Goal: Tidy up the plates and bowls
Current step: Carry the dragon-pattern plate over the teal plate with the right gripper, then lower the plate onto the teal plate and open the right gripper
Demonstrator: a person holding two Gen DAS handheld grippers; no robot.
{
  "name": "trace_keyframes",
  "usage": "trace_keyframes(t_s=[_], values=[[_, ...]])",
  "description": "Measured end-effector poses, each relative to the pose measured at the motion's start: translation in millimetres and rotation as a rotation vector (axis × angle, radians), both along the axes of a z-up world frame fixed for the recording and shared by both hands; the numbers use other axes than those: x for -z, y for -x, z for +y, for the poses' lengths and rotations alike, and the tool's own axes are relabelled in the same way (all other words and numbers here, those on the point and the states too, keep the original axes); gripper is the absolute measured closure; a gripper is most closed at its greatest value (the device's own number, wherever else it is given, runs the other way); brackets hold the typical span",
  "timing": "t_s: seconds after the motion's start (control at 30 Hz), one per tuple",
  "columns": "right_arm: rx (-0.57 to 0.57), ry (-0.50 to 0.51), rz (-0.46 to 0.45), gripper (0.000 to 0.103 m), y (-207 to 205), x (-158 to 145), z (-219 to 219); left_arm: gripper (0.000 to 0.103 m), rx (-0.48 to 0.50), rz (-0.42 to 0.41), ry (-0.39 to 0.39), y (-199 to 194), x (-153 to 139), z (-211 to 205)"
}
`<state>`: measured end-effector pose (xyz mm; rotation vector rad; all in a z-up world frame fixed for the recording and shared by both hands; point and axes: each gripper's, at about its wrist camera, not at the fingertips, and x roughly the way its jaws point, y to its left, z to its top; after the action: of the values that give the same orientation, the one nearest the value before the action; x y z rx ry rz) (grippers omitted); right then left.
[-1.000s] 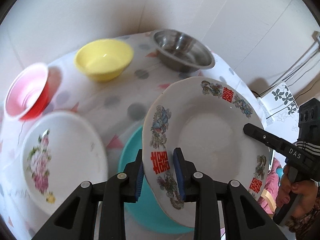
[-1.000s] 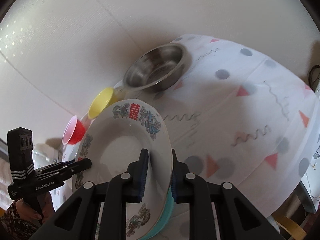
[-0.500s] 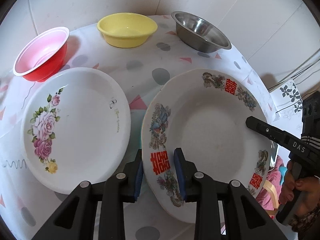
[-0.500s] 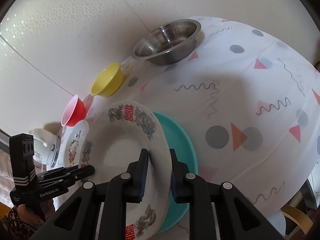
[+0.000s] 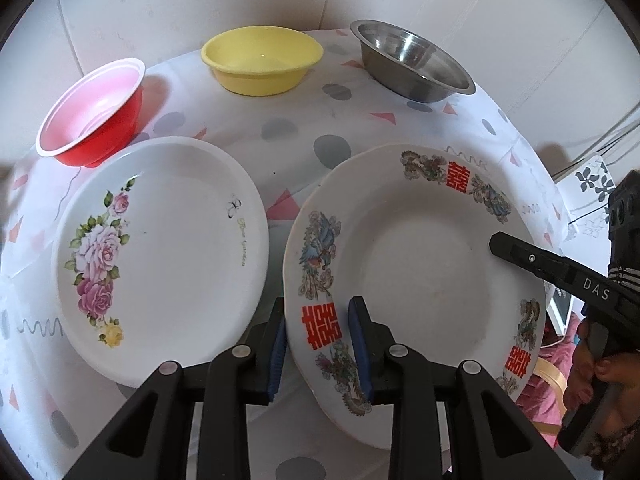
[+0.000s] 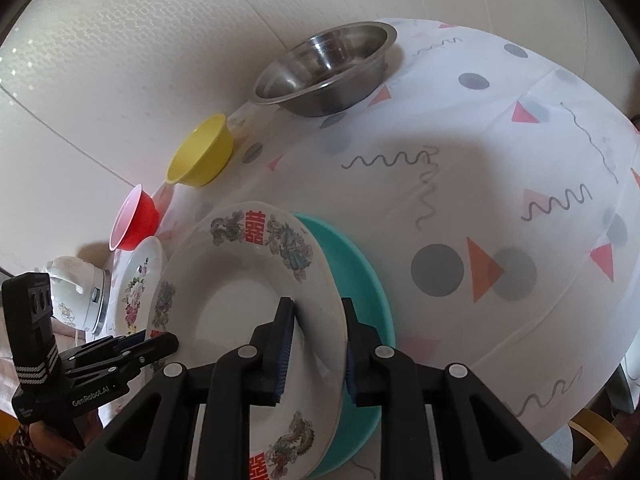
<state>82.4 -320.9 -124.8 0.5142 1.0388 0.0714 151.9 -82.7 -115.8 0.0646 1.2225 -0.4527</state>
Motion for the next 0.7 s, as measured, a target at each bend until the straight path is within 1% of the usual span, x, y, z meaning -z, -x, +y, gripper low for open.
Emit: trace_keyframes(t_s=[0.13,0.27,0.37,0.5,0.63,0.67,0.7], values=[[0.004,-0.003,0.015,0.079,0,4,-1,0.073,-0.004,-0.015,-0.015,1,0,-2],[0.017,0.007,0.033,0.075,-2,6,-1,0.073,-0.002,-0.031,-0.045,3,-1,-7],[0.008,0.057,0.028,0.074,-4,1,1,0.072,-0.024,-0.025,-0.039,2,0,-6],[0.003,0.132,-0.006,0.073,-5,-15,-2,0.072,-0.032,-0.026,-0.047,2,0,-7],[-0.005,0.158,-0.007,0.073,-4,-21,-6,0.072,-0.036,-0.028,-0.052,3,0,-7],[0.0,0.159,-0.005,0.072,-3,-21,-7,0.071,-0.036,-0.026,-0.053,4,0,-7],[0.005,0.154,-0.005,0.072,-2,-21,-8,0.067,-0.037,-0.023,-0.056,4,0,-7]])
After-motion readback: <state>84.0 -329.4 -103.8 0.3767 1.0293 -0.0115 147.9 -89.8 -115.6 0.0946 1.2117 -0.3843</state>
